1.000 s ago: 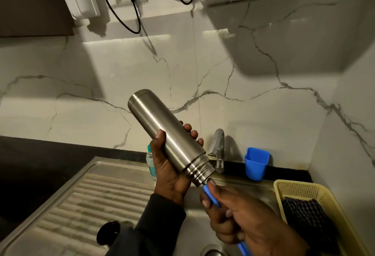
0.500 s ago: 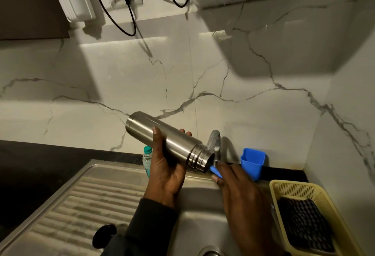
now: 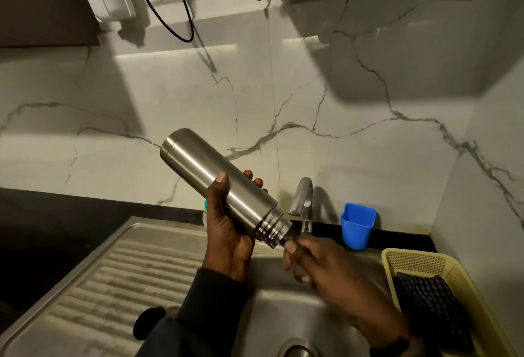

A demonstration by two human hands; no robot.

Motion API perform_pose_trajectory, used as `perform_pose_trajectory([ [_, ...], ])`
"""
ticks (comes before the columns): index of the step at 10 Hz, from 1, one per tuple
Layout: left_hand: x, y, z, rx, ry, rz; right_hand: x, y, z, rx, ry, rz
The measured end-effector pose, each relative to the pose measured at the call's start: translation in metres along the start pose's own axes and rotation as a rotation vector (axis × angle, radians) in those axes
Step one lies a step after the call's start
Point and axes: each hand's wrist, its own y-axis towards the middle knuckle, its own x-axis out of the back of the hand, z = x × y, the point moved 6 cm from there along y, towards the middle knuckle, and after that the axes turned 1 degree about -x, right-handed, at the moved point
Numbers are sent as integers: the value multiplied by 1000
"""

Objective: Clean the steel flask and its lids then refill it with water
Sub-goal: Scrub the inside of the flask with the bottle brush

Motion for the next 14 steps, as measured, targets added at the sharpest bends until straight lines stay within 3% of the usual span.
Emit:
perform_pose_trajectory([
  [1,6,5,2,-19,-2,-77,8,-1,14,205,-840,-373],
  [2,14,8,2,-29,41,-139,-5,-3,8,75,-750,-365],
  [4,22,22,-32,-21,17,-95,1,-25,-14,-364,339,2],
  [5,21,21,-32,-27,0,-74,10,-30,-21,-272,210,-88],
  [6,25,21,-24,-18,-33,-66,24,-34,-12,110,-666,-447],
  [7,21,22,-22,-30,-76,-43,26,-43,0,341,-922,-663],
  [8,20,25,-23,-45,-97,-37,30,-41,2,178,-498,-523],
  [9,16,24,-27,-42,-83,-30,21,-35,-14,-242,149,-134],
  [10,9,24,-37,-80,-67,4,31,-39,-29,-344,231,-52],
  [11,8,25,-40,-102,-51,-9,44,-41,-20,-107,-121,-196],
  [12,15,25,-38,-108,-55,-90,49,-48,6,276,-888,-586],
  [13,20,26,-38,-113,-69,-122,49,-49,15,412,-1005,-697],
  [14,27,29,-49,-160,-78,-125,57,-31,13,94,-407,-332],
])
